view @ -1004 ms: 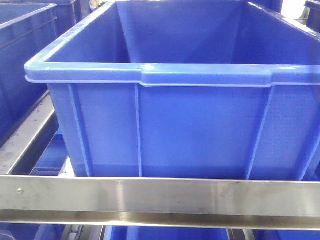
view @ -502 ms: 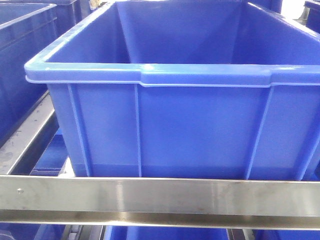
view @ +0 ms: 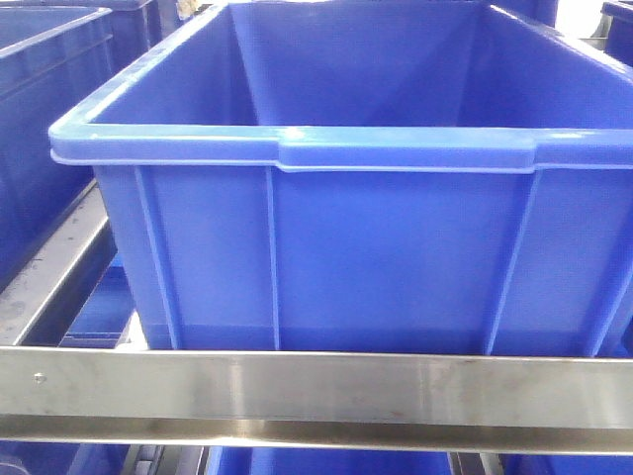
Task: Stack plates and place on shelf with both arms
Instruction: 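Raise the empty right gripper out of the blue bin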
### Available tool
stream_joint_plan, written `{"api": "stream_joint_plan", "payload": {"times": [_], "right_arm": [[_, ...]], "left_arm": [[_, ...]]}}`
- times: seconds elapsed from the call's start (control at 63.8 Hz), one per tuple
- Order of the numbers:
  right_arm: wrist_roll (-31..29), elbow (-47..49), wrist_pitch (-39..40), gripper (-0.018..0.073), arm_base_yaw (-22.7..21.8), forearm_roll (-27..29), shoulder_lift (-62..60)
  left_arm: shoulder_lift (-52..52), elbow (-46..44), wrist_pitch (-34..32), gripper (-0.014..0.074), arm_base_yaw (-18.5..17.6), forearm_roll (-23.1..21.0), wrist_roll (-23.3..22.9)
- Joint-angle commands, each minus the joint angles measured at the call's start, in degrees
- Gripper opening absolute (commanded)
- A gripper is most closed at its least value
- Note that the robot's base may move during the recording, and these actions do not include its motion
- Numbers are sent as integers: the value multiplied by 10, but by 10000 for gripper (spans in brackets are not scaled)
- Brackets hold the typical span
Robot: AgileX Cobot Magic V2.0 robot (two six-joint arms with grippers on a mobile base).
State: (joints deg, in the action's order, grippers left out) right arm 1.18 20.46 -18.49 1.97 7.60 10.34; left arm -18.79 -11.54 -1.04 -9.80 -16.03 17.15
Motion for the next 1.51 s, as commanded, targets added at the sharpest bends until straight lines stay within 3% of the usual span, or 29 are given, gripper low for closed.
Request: {"api": "stream_joint_plan", "payload": {"times": [0.0, 0.204, 0.502, 0.627, 0.737, 0.988, 1.223, 1.49], "right_arm": [[-2, 14, -3, 55, -4, -6, -30], [-2, 14, -55, 55, -4, -6, -49], [-2, 13, -29, 55, -4, -29, -49], [-2, -17, 9, 55, -4, -63, -67], [-2, -68, 59, 55, -4, -63, -109], [-2, -148, 89, 55, -6, -63, -120], [10, -224, 195, 55, -6, -57, -120], [14, -221, 188, 55, -6, -57, -121]], "left_arm": [[-4, -16, -45, 81, -1, -1, -1], [-4, -16, -45, 81, -1, -1, -1], [-4, -16, -45, 81, -1, -1, -1], [-4, -16, -45, 81, -1, -1, -1], [-4, -16, -45, 81, -1, -1, -1], [-4, -16, -45, 81, -1, -1, -1], [-4, -16, -45, 81, -1, -1, -1], [-4, -16, -45, 81, -1, -1, -1]]}}
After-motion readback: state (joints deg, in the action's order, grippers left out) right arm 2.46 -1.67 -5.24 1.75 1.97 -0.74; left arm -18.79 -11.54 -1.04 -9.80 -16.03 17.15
